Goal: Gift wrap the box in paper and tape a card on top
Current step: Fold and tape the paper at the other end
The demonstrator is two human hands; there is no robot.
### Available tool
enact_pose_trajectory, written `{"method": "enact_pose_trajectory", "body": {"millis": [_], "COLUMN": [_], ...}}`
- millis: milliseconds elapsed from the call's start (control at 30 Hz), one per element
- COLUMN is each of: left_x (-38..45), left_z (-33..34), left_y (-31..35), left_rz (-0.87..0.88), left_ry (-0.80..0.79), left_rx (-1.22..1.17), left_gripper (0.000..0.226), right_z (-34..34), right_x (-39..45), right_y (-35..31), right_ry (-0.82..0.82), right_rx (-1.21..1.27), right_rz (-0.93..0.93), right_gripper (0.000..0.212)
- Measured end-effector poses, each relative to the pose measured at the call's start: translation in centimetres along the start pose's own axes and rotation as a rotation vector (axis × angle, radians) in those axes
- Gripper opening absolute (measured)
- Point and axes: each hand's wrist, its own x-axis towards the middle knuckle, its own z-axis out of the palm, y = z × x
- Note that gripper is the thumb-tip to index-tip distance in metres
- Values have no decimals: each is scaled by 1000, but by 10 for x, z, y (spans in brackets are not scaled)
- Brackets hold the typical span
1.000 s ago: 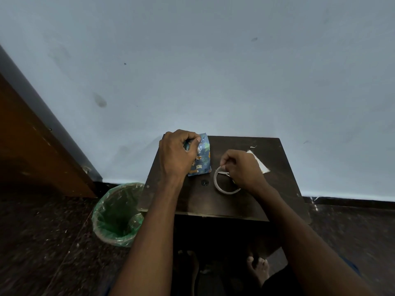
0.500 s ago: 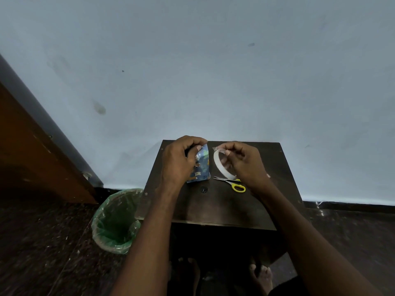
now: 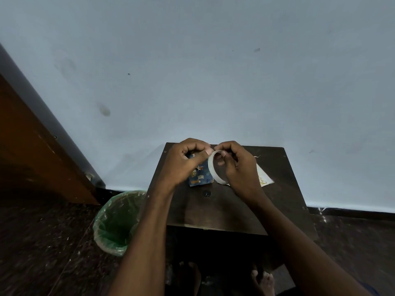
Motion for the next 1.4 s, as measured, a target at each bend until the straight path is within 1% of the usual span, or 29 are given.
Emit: {"method": "enact_pose_trajectory", "body": {"millis": [133,233,367,433,500,567,667,800,967,1067,1133,1233,1400], "left_x": [3,4,4,4,4,3,3,2,2,2,3,2,3], "left_z": [3,5,7,8,8,7,7,4,3,3,3,3,9], "left_y": [-2,-1,0,2,4,4,4,4,6,11,13,19,26], "left_rz": [-38,-89,-108,-130,-153,-145,-124,-121,-106,-160,-199,-252,-326], "left_ry": [55,79,86,106,120,111,88,67,58,73,75,90,170], "left_rx": [-15,-32,22,22,16,51,59,-58,-119,-206,-244,-307,-366], "left_gripper": [2,5,10,17,24,22,14,16,18,9,9,11,14], "right_z": [1,-1,-3,-3,-2,1,5,7,7,8,9,11,13], "right_x": [0,-2,-1,-1,-2,-4,-5,-6,-5,-3,-3,-3,-3], "right_y": [2,3,7,9,10,8,8,6,3,2,2,3,2], "right_ry": [-39,-96,-193,-246,-274,-285,-275,-225,-198,-186,-176,-166,-166], "right_rx": [4,-20,-79,-104,-74,23,78,112,96,95,83,93,107], "right_rz": [43,62,54,29,51,102,134,127,87,55,33,36,48], "right_gripper": [22,20,27,32,36,39,46,55,51,48,45,47,40]}}
